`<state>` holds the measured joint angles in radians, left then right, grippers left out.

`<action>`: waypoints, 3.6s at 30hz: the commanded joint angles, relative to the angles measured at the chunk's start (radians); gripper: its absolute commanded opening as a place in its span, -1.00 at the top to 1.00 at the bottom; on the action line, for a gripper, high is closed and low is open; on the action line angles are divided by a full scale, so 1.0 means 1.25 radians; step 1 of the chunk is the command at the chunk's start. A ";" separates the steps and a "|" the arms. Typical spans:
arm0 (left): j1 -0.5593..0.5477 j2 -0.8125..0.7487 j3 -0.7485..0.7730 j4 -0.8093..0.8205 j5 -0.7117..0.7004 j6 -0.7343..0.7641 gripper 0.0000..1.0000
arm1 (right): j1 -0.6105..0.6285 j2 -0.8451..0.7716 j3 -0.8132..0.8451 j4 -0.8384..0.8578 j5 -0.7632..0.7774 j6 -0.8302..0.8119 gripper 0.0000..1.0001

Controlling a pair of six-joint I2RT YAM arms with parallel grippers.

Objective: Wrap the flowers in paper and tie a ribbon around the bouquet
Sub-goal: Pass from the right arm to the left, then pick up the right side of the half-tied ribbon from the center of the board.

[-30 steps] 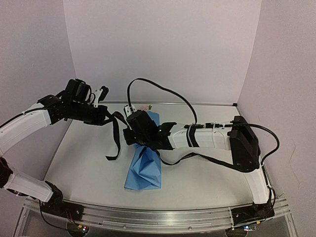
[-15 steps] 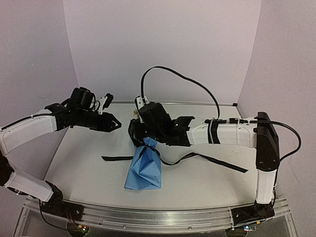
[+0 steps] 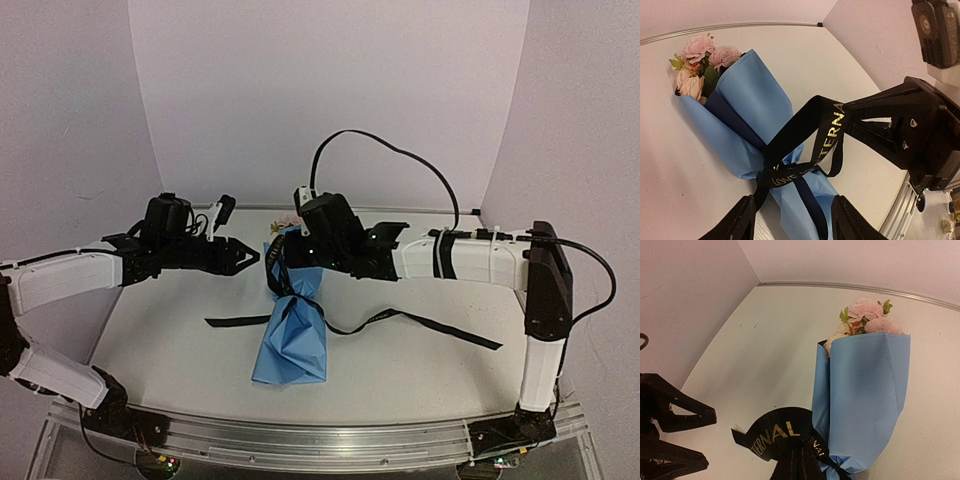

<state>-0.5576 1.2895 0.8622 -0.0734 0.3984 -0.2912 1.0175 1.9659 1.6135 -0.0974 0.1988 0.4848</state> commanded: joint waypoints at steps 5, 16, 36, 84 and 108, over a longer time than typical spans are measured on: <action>-0.042 0.083 0.021 0.127 -0.061 -0.032 -0.14 | -0.031 -0.062 0.006 -0.037 -0.090 0.106 1.00; -0.060 0.205 0.101 0.145 -0.063 -0.019 0.20 | -0.070 -0.079 -0.012 -0.039 -0.152 0.193 1.00; -0.168 0.299 0.213 0.067 -0.308 -0.016 0.16 | -0.091 -0.067 0.013 -0.099 -0.172 0.286 1.00; -0.194 0.293 0.113 0.165 -0.336 0.035 0.99 | -0.089 -0.145 -0.058 -0.122 -0.122 0.292 0.00; -0.194 0.239 0.026 0.293 -0.229 0.099 1.00 | -0.271 -0.438 -0.609 -0.325 -0.030 0.645 -0.37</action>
<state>-0.7979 1.6384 0.9169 0.2393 0.0895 -0.1835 0.7245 1.4067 0.8353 -0.4966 0.1687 1.1823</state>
